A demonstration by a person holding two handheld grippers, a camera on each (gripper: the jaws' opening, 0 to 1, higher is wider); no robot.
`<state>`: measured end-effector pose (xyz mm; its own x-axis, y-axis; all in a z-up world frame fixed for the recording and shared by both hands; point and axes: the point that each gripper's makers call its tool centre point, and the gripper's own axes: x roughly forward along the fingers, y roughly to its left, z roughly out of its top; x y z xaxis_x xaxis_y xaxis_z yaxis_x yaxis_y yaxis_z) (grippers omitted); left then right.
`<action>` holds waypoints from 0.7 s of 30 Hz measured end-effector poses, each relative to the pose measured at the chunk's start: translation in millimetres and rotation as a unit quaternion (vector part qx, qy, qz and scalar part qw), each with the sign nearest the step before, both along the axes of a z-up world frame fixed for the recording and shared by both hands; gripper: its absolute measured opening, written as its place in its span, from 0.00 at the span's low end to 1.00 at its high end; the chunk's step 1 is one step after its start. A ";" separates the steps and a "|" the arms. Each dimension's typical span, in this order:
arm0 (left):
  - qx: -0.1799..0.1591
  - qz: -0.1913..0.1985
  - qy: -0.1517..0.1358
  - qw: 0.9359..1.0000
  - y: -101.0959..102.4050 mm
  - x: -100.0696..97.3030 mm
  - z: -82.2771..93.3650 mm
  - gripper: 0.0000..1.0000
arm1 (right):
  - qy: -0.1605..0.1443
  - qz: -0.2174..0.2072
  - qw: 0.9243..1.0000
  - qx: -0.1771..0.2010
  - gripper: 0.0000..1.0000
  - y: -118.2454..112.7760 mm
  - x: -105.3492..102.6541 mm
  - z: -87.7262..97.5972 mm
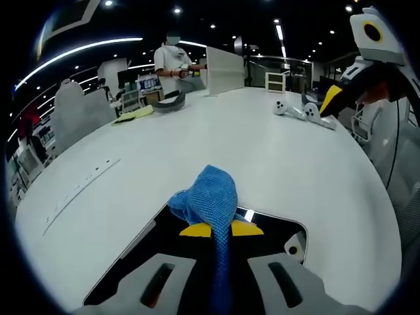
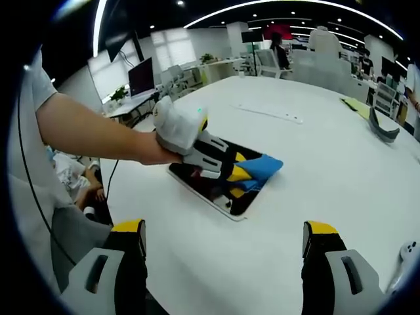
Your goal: Wipe the mirror surface with the cleaning cloth until all visible marks leave the cleaned area.
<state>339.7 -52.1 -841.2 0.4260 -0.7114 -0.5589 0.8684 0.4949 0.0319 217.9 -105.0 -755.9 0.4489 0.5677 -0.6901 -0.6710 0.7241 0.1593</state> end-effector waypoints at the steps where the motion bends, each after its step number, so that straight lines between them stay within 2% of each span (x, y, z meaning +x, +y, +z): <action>1: 0.002 0.002 0.000 1.000 2.1 0.0 -0.2 0.05 | 0.000 0.000 1.000 -0.001 1.00 0.2 0.0 -0.1; 11: 0.007 0.011 -0.002 1.000 26.0 -3.8 -0.3 0.05 | 0.000 0.000 1.000 -0.007 1.00 3.1 -5.6 1.9; 21: 0.014 0.030 0.000 0.999 49.2 -9.0 -0.1 0.05 | -0.013 0.003 1.000 -0.002 1.00 11.6 -6.8 12.5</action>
<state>330.7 -3.0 -841.3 0.4678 -0.6685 -0.5781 0.8373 0.5447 0.0475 211.1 -93.4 -743.4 0.4629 0.5669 -0.6815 -0.6787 0.7211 0.1389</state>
